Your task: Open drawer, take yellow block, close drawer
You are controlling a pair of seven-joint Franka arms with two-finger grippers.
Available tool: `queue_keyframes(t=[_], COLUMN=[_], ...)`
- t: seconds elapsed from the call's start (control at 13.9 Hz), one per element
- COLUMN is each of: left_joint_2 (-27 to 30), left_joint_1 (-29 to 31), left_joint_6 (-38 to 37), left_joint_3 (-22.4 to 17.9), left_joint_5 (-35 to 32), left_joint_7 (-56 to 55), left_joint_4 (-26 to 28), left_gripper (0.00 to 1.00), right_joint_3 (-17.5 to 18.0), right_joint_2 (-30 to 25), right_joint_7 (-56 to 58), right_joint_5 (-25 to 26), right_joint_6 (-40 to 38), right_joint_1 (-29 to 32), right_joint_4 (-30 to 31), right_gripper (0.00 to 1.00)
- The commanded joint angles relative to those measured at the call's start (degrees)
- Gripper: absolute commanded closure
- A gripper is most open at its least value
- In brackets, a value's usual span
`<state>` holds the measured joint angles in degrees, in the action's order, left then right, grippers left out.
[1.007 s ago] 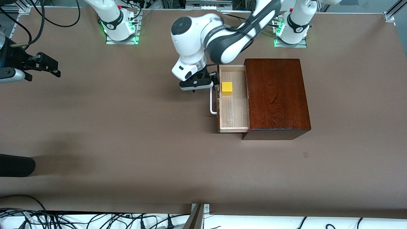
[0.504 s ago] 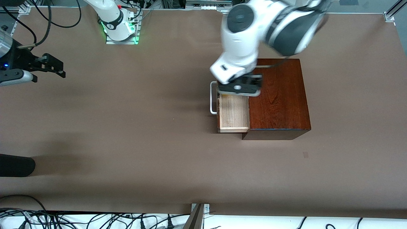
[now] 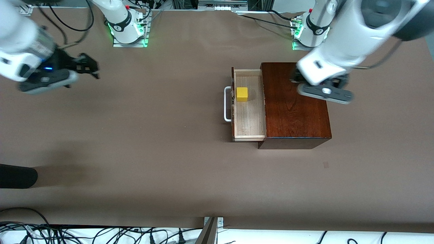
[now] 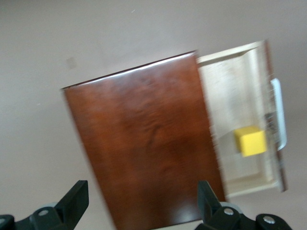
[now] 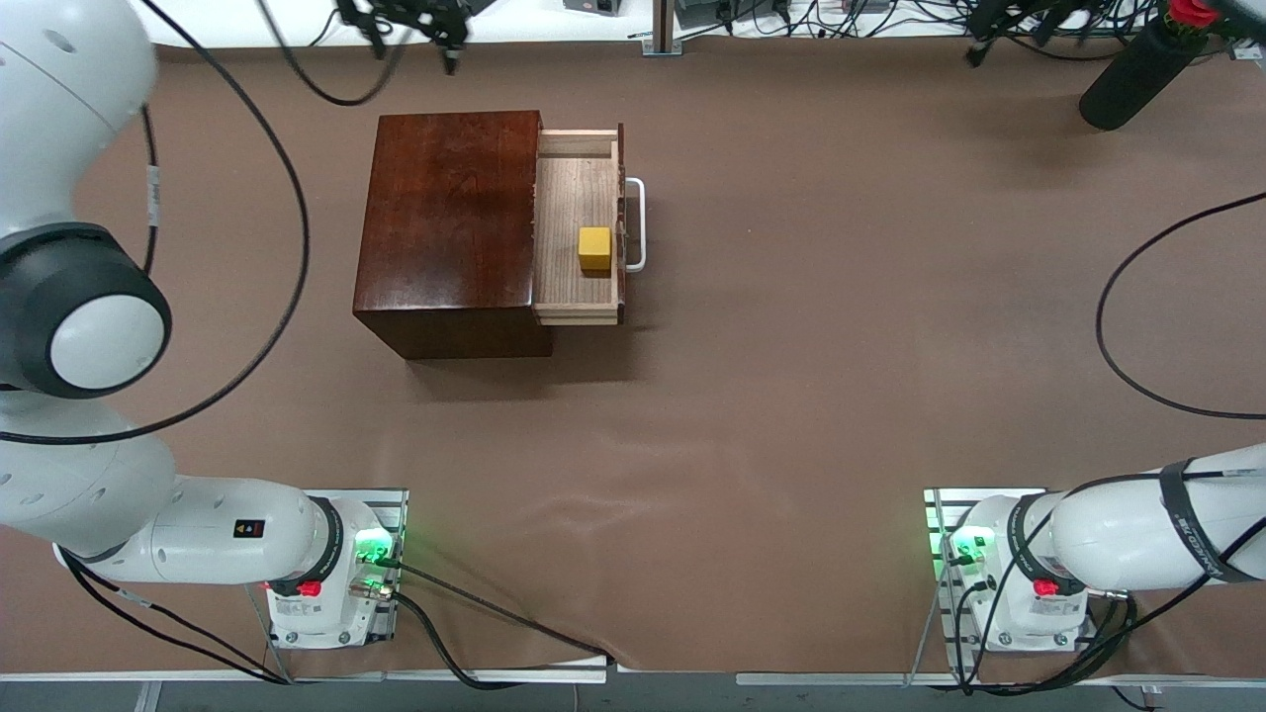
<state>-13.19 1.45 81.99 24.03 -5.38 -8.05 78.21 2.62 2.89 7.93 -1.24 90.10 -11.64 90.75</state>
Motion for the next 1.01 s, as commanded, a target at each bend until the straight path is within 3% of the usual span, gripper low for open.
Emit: queue_keyframes(t=[0.0, 0.14, 0.43, 0.65, 0.94], left_joint_2=[0.8, -0.1, -0.1, 0.0, 2.7], left_joint_1=[7.0, 11.8, 13.0, 14.8, 13.0], left_joint_6=[-0.4, -0.2, -1.2, -8.8, -6.4], left_joint_3=[0.6, 0.5, 0.4, 0.1, -1.4], left_joint_5=[3.5, 6.6, 6.3, 7.0, 6.0], left_joint_7=[5.9, 9.2, 10.3, 10.8, 10.4], left_joint_4=[2.3, 3.0, 2.7, 2.3, 3.4], left_gripper=[0.0, 0.0, 0.0, 0.0, 0.0], right_joint_3=[3.3, 4.1, 4.2, 5.4, 5.7], right_joint_2=[3.6, 3.8, 5.5, 8.0, 16.2], right_joint_7=[0.3, 0.3, 0.5, 3.0, 13.6], right_joint_5=[0.0, 0.9, 0.5, 0.7, 0.7], right_joint_6=[0.7, 2.9, 5.3, 7.5, 13.4], right_joint_1=[-3.1, -7.1, -14.1, -20.3, -25.8], right_joint_4=[-1.4, -1.5, -1.6, -1.7, -7.9], right_gripper=[0.0, 0.0, 0.0, 0.0, 0.0])
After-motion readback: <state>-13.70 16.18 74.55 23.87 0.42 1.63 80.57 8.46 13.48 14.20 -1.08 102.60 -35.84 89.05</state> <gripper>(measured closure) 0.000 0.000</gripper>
